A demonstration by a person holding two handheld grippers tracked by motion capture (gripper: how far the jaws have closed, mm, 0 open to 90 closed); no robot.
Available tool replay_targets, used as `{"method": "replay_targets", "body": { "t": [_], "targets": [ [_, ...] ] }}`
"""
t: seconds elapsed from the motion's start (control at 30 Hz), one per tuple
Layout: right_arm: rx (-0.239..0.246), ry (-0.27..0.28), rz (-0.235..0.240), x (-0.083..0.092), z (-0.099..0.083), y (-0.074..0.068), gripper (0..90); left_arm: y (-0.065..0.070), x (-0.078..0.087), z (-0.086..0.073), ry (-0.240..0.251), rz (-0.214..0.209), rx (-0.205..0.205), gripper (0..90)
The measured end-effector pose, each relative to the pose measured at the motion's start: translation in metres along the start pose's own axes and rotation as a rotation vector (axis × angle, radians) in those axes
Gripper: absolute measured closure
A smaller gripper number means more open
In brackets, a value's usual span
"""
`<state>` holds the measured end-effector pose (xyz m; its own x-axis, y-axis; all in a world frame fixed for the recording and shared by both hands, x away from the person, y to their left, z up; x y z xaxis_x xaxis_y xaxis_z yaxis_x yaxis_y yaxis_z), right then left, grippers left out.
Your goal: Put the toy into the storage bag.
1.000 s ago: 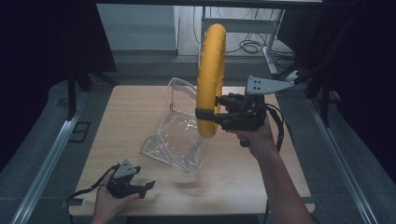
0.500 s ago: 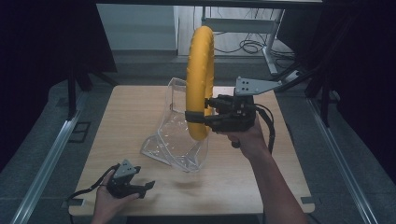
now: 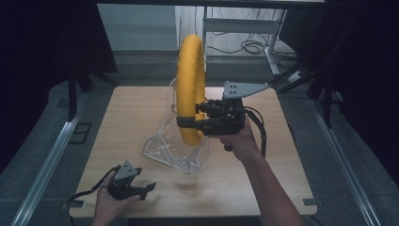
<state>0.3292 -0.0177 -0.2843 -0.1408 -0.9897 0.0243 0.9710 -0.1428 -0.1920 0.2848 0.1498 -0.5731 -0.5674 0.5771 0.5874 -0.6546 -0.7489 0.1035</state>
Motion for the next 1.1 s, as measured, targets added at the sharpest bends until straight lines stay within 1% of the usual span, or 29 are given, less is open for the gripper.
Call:
{"method": "replay_targets", "body": {
  "t": [0.23, 0.67, 1.1],
  "targets": [
    [-0.015, -0.012, 0.022, -0.007, -0.008, 0.002, 49.8, 0.0, 0.0, 0.0, 0.0, -0.001, 0.001, 20.0],
    [-0.03, -0.033, 0.036, -0.014, -0.019, 0.003, 49.8, 0.0, -0.001, -0.001, -0.006, 0.001, -0.006, 20.0],
    [-0.061, -0.066, 0.038, -0.018, -0.033, 0.008, 49.8, 0.0, -0.001, -0.001, -0.007, 0.0, -0.008, 20.0]
  ]
}}
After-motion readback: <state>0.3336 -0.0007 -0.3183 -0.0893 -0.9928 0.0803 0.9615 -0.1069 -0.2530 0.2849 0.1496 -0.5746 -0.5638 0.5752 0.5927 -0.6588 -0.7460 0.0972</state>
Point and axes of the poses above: each handheld gripper's, and its own axes: x roughly backward along the jaws, z roughly out of its top, y roughly to its right, the point moved 10 cm from there along -x, roughly forward along the jaws, and after that the axes turned 6 degrees about y, right-handed, at the moved point
